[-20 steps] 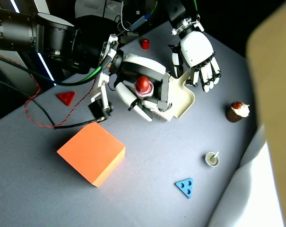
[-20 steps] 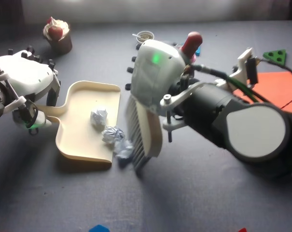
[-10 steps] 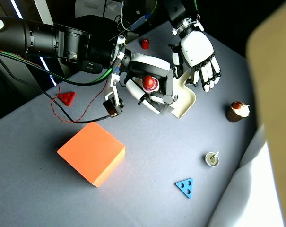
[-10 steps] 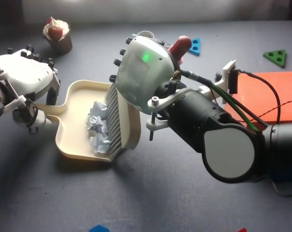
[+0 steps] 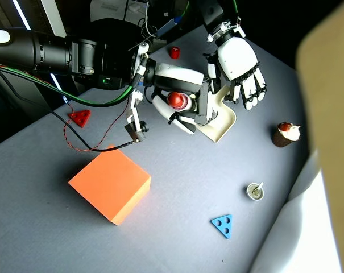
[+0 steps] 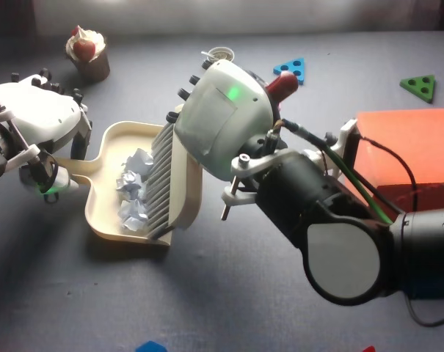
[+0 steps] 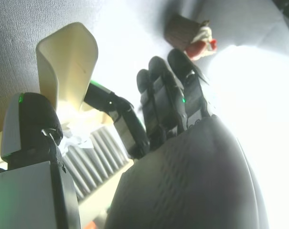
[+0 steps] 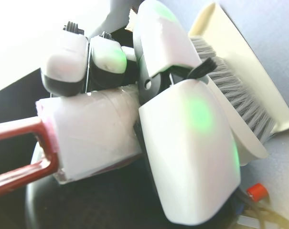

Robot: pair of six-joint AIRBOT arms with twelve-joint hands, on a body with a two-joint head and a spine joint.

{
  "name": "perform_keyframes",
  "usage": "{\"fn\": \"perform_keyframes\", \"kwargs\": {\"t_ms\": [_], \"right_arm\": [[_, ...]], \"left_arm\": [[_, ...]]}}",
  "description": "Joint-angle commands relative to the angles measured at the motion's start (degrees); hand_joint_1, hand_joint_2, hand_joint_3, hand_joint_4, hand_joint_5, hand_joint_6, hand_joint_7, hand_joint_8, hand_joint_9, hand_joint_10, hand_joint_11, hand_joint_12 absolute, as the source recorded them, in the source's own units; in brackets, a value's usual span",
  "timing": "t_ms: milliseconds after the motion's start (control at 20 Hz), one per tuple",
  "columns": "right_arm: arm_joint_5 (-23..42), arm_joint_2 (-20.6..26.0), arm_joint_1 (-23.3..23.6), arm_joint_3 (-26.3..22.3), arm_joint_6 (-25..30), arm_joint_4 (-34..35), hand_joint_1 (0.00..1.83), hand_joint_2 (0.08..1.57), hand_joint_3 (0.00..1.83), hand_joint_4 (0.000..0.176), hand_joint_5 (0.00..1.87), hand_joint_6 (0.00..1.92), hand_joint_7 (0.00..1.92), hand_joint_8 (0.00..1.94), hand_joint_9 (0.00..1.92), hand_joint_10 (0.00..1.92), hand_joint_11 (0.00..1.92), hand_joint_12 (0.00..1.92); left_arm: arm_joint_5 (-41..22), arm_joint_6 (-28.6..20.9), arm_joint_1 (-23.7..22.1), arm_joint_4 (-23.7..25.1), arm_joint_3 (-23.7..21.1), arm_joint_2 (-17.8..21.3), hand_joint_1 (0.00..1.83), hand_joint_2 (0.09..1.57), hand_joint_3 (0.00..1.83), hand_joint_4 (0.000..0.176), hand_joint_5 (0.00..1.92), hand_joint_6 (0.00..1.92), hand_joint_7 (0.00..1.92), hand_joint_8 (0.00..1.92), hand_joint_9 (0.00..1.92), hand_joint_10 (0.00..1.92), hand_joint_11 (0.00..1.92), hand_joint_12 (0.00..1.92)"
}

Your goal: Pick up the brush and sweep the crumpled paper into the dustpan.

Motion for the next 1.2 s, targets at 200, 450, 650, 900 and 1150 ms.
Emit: {"fn": "perform_keyframes", "kwargs": {"t_ms": [200,450,650,900,1150], "right_arm": [[-13.1,0.4,-0.3,0.2,5.0,-7.6,1.43,1.20,0.00,0.000,0.86,1.92,0.92,1.94,1.22,1.92,1.38,1.92],[-11.9,3.1,0.0,-1.1,4.9,-8.0,1.43,1.20,0.00,0.000,0.87,1.92,0.94,1.94,1.23,1.92,1.39,1.92],[-9.1,5.8,0.3,-2.8,3.2,-8.4,1.42,1.20,0.00,0.000,0.87,1.92,0.95,1.94,1.24,1.92,1.39,1.92],[-0.4,7.5,1.4,-3.7,-5.3,-6.0,1.43,1.19,0.00,0.000,0.90,1.92,0.97,1.94,1.25,1.92,1.41,1.92],[1.5,5.6,1.8,-2.7,-6.7,-5.3,1.40,1.21,0.00,0.000,0.85,1.92,0.98,1.94,1.25,1.92,1.40,1.92]], "left_arm": [[-5.2,0.4,-0.3,1.8,-0.1,0.3,1.03,1.17,0.00,0.034,0.89,1.13,0.39,0.00,0.36,0.00,0.00,0.75],[-5.3,0.5,-0.3,1.4,-0.3,0.3,1.04,1.16,0.00,0.031,0.90,1.10,0.38,0.00,0.35,0.00,0.00,0.77],[-5.4,0.7,-0.3,1.4,-0.3,0.3,1.02,1.17,0.00,0.060,0.87,1.15,0.37,0.00,0.34,0.00,0.00,0.71],[-5.6,0.7,-0.3,1.4,-0.4,0.3,1.06,1.16,0.00,0.000,0.91,1.09,0.37,0.00,0.34,0.00,0.00,0.72],[-5.8,0.7,-0.3,1.3,-0.3,0.4,1.05,1.17,0.00,0.005,0.89,1.13,0.35,0.00,0.32,0.00,0.00,0.68]]}}
